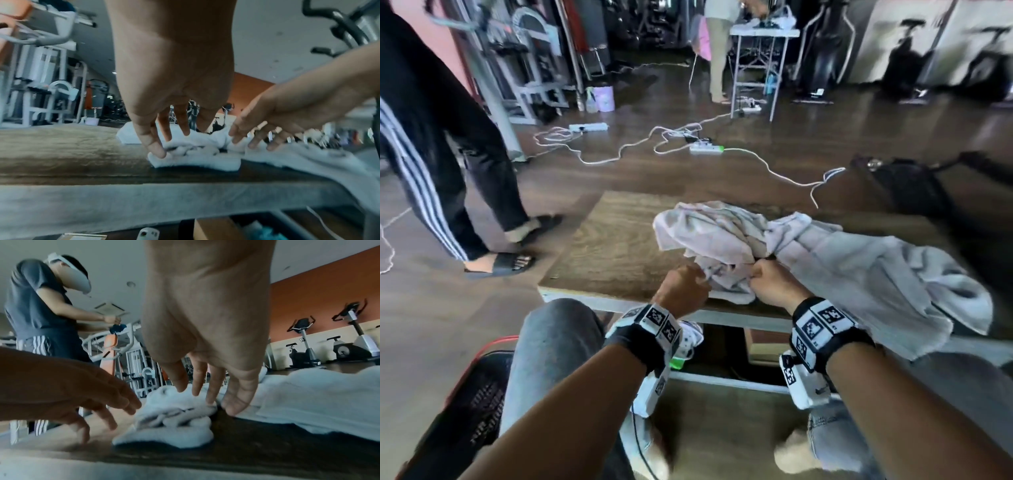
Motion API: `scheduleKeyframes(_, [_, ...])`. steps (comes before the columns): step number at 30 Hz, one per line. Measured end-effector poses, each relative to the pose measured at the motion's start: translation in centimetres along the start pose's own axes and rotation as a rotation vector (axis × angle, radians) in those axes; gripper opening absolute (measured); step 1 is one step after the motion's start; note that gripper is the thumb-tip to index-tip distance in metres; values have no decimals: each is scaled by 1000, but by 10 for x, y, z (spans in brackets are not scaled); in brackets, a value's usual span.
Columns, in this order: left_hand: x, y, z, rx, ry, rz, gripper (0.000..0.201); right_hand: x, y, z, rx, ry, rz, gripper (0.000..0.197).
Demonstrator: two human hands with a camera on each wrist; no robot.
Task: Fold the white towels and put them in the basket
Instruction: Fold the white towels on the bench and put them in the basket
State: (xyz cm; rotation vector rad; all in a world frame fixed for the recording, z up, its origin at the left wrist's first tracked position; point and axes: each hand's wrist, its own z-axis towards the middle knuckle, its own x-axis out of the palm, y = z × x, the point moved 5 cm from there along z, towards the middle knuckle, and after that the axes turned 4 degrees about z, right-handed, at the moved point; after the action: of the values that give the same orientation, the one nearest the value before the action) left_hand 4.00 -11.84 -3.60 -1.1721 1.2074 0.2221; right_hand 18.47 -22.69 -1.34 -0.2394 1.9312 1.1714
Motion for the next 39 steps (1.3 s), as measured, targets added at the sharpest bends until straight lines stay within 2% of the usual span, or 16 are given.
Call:
scheduleKeyframes(2, [15, 2, 15, 69, -25, 50, 44, 3, -9, 14, -40, -46, -64, 29])
scheduleKeyframes(5, [38, 6, 31, 151, 71, 189, 53, 17, -24, 38, -26, -12, -80, 47])
scheduleKeyframes(7, [45, 13, 37, 168, 59, 263, 61, 29, -30, 55, -46, 7, -72, 59])
scheduleKeyframes(9, [51, 20, 42, 150, 43, 306, 59, 38, -30, 70, -84, -16, -123, 65])
scheduleKeyframes(13, [44, 23, 48, 187, -19, 341, 43, 47, -25, 89, -106, -116, -264, 58])
scheduleKeyframes(15, [39, 26, 52, 191, -37, 347, 39, 45, -20, 94, -117, -181, -287, 44])
scheduleKeyframes(18, [28, 32, 57, 108, -84, 405, 37, 39, -13, 100, -143, -225, -279, 14])
scheduleKeyframes(20, [17, 38, 59, 11, -127, 437, 37, 29, -5, 100, -206, -294, -195, 4])
scheduleKeyframes(22, [6, 41, 60, -61, -159, 416, 39, 13, 5, 95, -321, -396, -3, 5])
scheduleKeyframes(23, [1, 38, 61, -53, -177, 384, 43, 2, 12, 91, -380, -431, 106, 6])
scheduleKeyframes(24, [-4, 30, 61, -4, -205, 332, 48, -8, 21, 86, -422, -441, 199, 7])
scheduleKeyframes(27, [-23, -15, 55, 275, -354, 154, 65, -37, 54, 70, -514, -390, 344, 4])
scheduleKeyframes(28, [-31, -31, 53, 315, -390, 110, 68, -46, 65, 64, -546, -370, 367, 4])
scheduleKeyframes(30, [-50, -53, 52, 296, -439, 39, 59, -69, 86, 53, -629, -371, 407, 8])
scheduleKeyframes(35, [-114, -69, 48, 265, -571, -123, 24, -137, 114, 19, -797, -516, 363, 16])
scheduleKeyframes(39, [-149, -90, 29, 395, -634, -87, 19, -162, 108, 4, -748, -604, 260, 18])
